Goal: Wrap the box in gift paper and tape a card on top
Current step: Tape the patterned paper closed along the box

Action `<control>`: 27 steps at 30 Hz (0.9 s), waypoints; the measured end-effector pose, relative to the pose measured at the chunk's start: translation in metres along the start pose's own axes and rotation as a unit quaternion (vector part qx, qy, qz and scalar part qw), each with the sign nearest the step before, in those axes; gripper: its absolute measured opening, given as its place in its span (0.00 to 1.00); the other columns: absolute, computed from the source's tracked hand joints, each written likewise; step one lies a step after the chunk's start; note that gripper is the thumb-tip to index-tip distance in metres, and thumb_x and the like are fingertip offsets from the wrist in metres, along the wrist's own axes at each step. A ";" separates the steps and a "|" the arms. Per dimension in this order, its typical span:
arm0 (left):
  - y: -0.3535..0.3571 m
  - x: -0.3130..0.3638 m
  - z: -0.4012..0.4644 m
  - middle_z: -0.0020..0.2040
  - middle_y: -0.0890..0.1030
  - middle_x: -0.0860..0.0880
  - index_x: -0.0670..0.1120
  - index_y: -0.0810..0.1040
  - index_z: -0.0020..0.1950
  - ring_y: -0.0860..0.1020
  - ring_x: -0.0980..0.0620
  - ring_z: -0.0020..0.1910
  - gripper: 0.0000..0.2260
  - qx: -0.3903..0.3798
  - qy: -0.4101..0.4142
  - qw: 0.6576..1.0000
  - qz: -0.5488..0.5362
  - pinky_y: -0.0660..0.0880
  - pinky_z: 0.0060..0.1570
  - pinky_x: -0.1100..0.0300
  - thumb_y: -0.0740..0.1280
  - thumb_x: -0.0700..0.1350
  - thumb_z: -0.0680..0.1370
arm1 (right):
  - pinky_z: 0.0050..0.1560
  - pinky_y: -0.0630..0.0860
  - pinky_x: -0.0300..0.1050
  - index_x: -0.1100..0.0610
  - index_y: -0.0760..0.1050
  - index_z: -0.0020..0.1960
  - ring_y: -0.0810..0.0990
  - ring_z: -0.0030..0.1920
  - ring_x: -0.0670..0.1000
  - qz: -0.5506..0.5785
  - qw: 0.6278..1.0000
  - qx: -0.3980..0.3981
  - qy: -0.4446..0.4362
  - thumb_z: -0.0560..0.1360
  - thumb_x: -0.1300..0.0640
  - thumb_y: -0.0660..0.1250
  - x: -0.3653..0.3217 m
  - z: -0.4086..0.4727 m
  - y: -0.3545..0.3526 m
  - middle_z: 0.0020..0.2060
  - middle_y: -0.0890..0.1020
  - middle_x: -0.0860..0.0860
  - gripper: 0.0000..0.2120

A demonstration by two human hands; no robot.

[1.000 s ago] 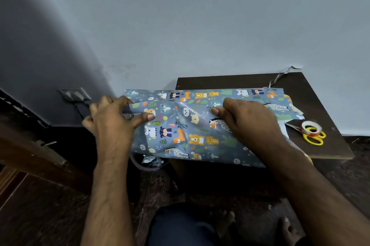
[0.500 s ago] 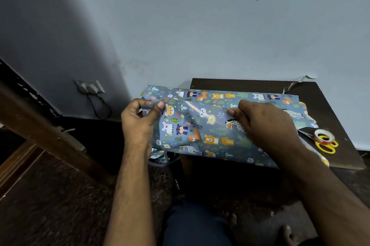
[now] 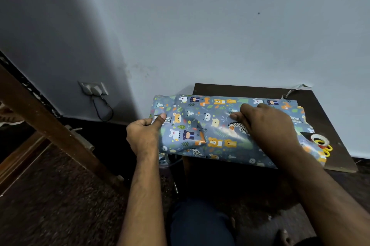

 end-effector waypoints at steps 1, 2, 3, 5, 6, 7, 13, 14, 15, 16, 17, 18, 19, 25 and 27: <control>-0.003 0.001 -0.001 0.34 0.84 0.49 0.44 0.83 0.35 0.81 0.47 0.35 0.21 0.011 0.005 0.998 0.065 0.81 0.50 0.45 0.81 0.62 0.64 | 0.29 0.55 0.43 0.57 0.74 0.39 0.75 0.27 0.61 0.001 1.000 0.013 0.001 0.79 0.36 0.50 0.001 0.001 -0.002 0.27 0.71 0.55 0.28; -0.003 0.003 -0.003 0.35 0.83 0.49 0.43 0.82 0.37 0.81 0.45 0.39 0.24 0.016 0.006 0.991 0.136 0.79 0.54 0.46 0.78 0.65 0.66 | 0.29 0.55 0.43 0.57 0.74 0.39 0.75 0.27 0.61 0.003 1.000 0.015 0.007 0.79 0.35 0.50 0.003 0.001 0.000 0.28 0.71 0.55 0.28; -0.005 0.007 -0.005 0.38 0.83 0.48 0.43 0.82 0.38 0.80 0.43 0.44 0.26 0.020 0.006 0.980 0.196 0.75 0.58 0.48 0.75 0.68 0.68 | 0.29 0.56 0.45 0.56 0.75 0.40 0.76 0.29 0.61 0.003 1.000 0.011 0.013 0.78 0.34 0.49 0.005 0.002 0.002 0.29 0.70 0.54 0.29; -0.004 0.012 -0.003 0.48 0.83 0.44 0.45 0.83 0.43 0.78 0.39 0.55 0.28 0.032 0.017 0.960 0.277 0.67 0.61 0.46 0.70 0.72 0.71 | 0.30 0.56 0.45 0.56 0.76 0.41 0.77 0.32 0.62 0.014 0.999 0.012 0.026 0.79 0.35 0.53 0.010 0.007 0.006 0.32 0.67 0.53 0.27; -0.004 0.016 -0.002 0.53 0.81 0.42 0.46 0.83 0.45 0.76 0.38 0.59 0.28 0.040 0.033 0.953 0.298 0.66 0.62 0.45 0.68 0.73 0.71 | 0.31 0.56 0.45 0.56 0.76 0.41 0.76 0.32 0.62 0.022 0.999 0.019 0.028 0.79 0.35 0.55 0.012 0.009 0.006 0.32 0.67 0.53 0.26; -0.004 0.021 -0.001 0.55 0.80 0.40 0.46 0.83 0.45 0.74 0.36 0.61 0.28 0.048 0.058 0.950 0.303 0.65 0.62 0.43 0.67 0.72 0.72 | 0.31 0.57 0.45 0.56 0.76 0.40 0.76 0.32 0.62 0.031 0.999 0.025 0.029 0.78 0.35 0.55 0.012 0.011 0.005 0.32 0.67 0.52 0.26; -0.006 0.039 0.005 0.31 0.69 0.43 0.46 0.67 0.28 0.69 0.47 0.35 0.28 0.060 0.214 0.971 0.089 0.68 0.36 0.53 0.67 0.63 0.79 | 0.31 0.61 0.45 0.54 0.73 0.39 0.75 0.32 0.62 0.061 0.997 0.028 0.036 0.77 0.32 0.50 0.023 0.013 0.012 0.33 0.68 0.52 0.28; -0.007 0.036 0.004 0.29 0.68 0.42 0.42 0.70 0.29 0.67 0.49 0.33 0.28 0.059 0.206 0.975 0.064 0.66 0.33 0.55 0.67 0.60 0.80 | 0.31 0.61 0.45 0.55 0.74 0.38 0.75 0.32 0.62 0.063 0.997 0.032 0.033 0.77 0.33 0.51 0.022 0.013 0.012 0.33 0.68 0.52 0.28; -0.009 0.033 0.002 0.28 0.68 0.40 0.40 0.72 0.30 0.66 0.49 0.33 0.28 0.062 0.184 0.980 0.051 0.64 0.31 0.56 0.66 0.59 0.82 | 0.31 0.60 0.44 0.55 0.74 0.39 0.75 0.32 0.62 0.062 0.997 0.032 0.029 0.77 0.33 0.52 0.020 0.013 0.012 0.33 0.68 0.52 0.28; -0.011 0.027 0.002 0.27 0.68 0.41 0.39 0.71 0.31 0.66 0.49 0.33 0.27 0.070 0.160 0.984 0.041 0.62 0.30 0.56 0.64 0.57 0.83 | 0.31 0.60 0.44 0.56 0.74 0.39 0.75 0.32 0.62 0.061 0.997 0.029 0.028 0.78 0.34 0.54 0.018 0.013 0.013 0.33 0.68 0.52 0.27; -0.014 0.021 0.001 0.27 0.68 0.44 0.39 0.71 0.32 0.66 0.49 0.34 0.26 0.080 0.137 0.987 0.034 0.60 0.32 0.54 0.63 0.56 0.83 | 0.31 0.60 0.44 0.56 0.74 0.39 0.75 0.32 0.61 0.061 0.997 0.027 0.029 0.78 0.35 0.55 0.017 0.012 0.014 0.34 0.68 0.52 0.26; -0.017 0.018 0.001 0.27 0.68 0.45 0.38 0.72 0.33 0.68 0.47 0.35 0.26 0.089 0.126 0.988 0.034 0.60 0.34 0.53 0.62 0.55 0.84 | 0.31 0.60 0.44 0.55 0.74 0.39 0.75 0.32 0.61 0.063 0.997 0.029 0.031 0.78 0.35 0.57 0.018 0.012 0.014 0.34 0.68 0.52 0.25; -0.020 0.019 0.000 0.29 0.71 0.44 0.36 0.74 0.36 0.69 0.45 0.36 0.26 0.102 0.135 0.985 0.042 0.63 0.37 0.52 0.61 0.55 0.85 | 0.31 0.60 0.44 0.55 0.73 0.38 0.75 0.31 0.61 0.066 0.997 0.032 0.036 0.78 0.36 0.57 0.020 0.012 0.014 0.33 0.68 0.52 0.24; 0.006 0.085 -0.042 0.56 0.76 0.41 0.45 0.80 0.49 0.73 0.40 0.56 0.10 0.150 0.335 0.906 0.212 0.66 0.53 0.48 0.66 0.51 0.80 | 0.30 0.59 0.43 0.55 0.74 0.37 0.74 0.30 0.61 0.065 0.997 0.030 0.031 0.77 0.34 0.53 0.017 0.016 0.015 0.33 0.67 0.52 0.27; 0.048 0.108 -0.066 0.55 0.78 0.46 0.48 0.81 0.49 0.75 0.43 0.56 0.07 0.024 0.426 0.880 0.208 0.67 0.54 0.50 0.67 0.50 0.79 | 0.30 0.57 0.43 0.56 0.75 0.39 0.75 0.31 0.60 0.049 0.998 0.017 0.021 0.77 0.33 0.53 0.013 0.021 0.017 0.34 0.68 0.52 0.28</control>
Point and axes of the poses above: each hand's wrist, its own z-axis towards the middle knuckle, its own y-axis out of the palm, x = y × z, the point moved 10 cm from there along z, towards the middle knuckle
